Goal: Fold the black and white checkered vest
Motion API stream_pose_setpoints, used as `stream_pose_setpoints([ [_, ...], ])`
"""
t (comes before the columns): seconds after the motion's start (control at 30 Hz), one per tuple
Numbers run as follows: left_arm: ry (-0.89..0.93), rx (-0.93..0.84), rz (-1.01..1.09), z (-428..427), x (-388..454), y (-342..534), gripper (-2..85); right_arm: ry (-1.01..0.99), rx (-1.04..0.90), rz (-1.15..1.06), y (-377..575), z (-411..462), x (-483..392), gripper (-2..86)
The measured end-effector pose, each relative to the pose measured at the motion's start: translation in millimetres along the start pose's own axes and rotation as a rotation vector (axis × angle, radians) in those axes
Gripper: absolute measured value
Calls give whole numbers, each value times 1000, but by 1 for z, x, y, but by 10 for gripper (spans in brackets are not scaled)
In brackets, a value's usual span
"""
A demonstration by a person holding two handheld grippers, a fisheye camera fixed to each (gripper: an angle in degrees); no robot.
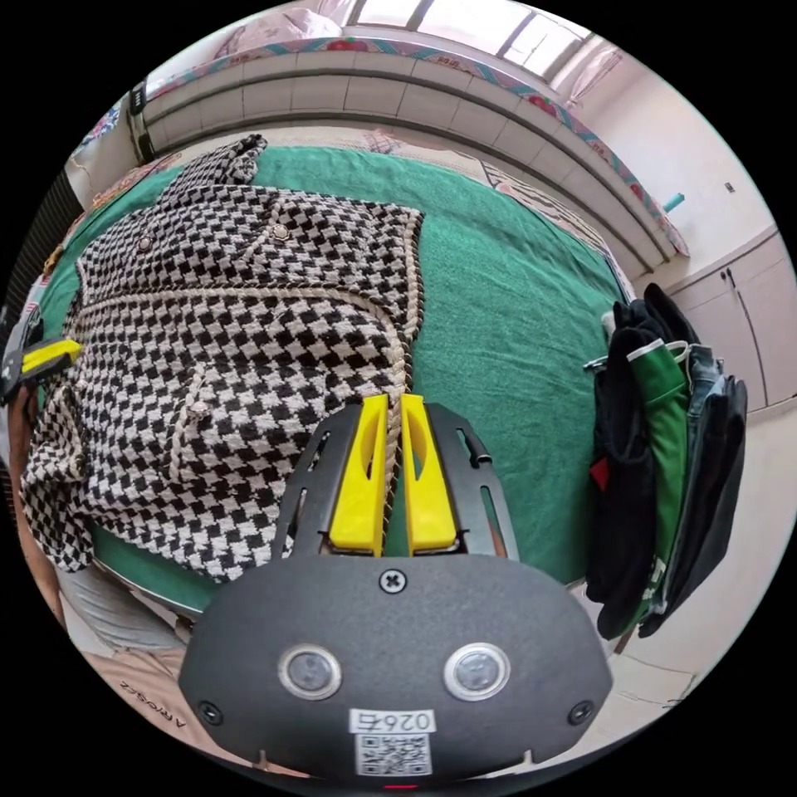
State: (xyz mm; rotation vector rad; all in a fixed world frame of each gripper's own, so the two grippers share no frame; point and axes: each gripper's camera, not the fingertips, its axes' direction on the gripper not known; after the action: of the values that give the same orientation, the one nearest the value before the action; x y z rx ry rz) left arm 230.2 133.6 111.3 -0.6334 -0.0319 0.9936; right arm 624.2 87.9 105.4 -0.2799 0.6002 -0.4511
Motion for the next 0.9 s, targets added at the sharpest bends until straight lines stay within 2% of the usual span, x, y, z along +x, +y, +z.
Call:
stream_pose_setpoints([
  [0.1,58,8,-31,-7,-6,4,-10,-119,41,56,29,-16,49,-10],
  [0.17,90,25,-53,-13,-9,9,-10,-154,177,83,64,-48,83,-10],
  [0.3,73,156,-66,-46,-2,21,-10,-180,316,63,111,-88,103,-9],
  [0.4,53,198,-50,-59,8,28,-10,-146,238,-15,122,-83,96,-9],
  [0.53,52,139,-49,-56,14,31,-10,-138,-6,-154,145,-45,92,-9],
  [0.57,46,147,-58,-59,14,33,-10,-154,-15,-155,161,-46,102,-9],
  [0.63,35,266,-84,-85,16,45,-10,-216,22,-120,193,-68,130,-9],
  [0.7,64,423,-86,-115,19,61,-10,-314,149,-81,235,-107,161,-9],
  [0.77,116,603,-60,-146,22,84,-10,-444,368,-38,303,-171,198,-9],
  [0.83,259,830,10,-178,25,116,-10,-517,542,-20,357,-218,215,-9],
  [0.9,404,938,79,-193,26,135,-10,-626,678,-24,407,-254,221,-9],
])
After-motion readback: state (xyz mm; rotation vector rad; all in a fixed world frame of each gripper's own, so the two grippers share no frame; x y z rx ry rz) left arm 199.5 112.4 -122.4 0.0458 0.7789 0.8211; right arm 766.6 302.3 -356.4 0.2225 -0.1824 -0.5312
